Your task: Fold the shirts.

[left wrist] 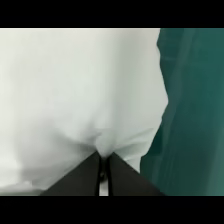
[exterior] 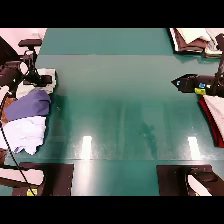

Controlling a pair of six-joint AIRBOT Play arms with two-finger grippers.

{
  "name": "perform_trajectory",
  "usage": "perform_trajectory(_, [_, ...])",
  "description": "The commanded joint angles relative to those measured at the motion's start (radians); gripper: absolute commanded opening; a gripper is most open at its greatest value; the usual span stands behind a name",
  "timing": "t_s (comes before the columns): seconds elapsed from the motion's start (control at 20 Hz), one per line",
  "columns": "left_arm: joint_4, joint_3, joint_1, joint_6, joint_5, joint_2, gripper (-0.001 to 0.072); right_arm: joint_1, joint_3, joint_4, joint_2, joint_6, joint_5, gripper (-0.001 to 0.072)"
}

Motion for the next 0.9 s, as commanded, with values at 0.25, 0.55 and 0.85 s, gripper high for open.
perform_trajectory(0.25, [-0.002,0.239,-0.055,0.142,-0.039,0.431,0.0026,0.001,0.283,-0.011,0.0,0.0,0.022,0.0018])
perform_trajectory(0.55, [-0.002,0.396,-0.357,0.263,-0.255,0.707,0.0025,0.001,0.497,-0.01,0.0,0.0,0.031,0.0018])
perform_trajectory(0.85, [-0.08,0.262,-0.695,0.198,-0.471,0.608,0.0025,0.001,0.543,-0.006,0.0,0.015,0.08,0.0018])
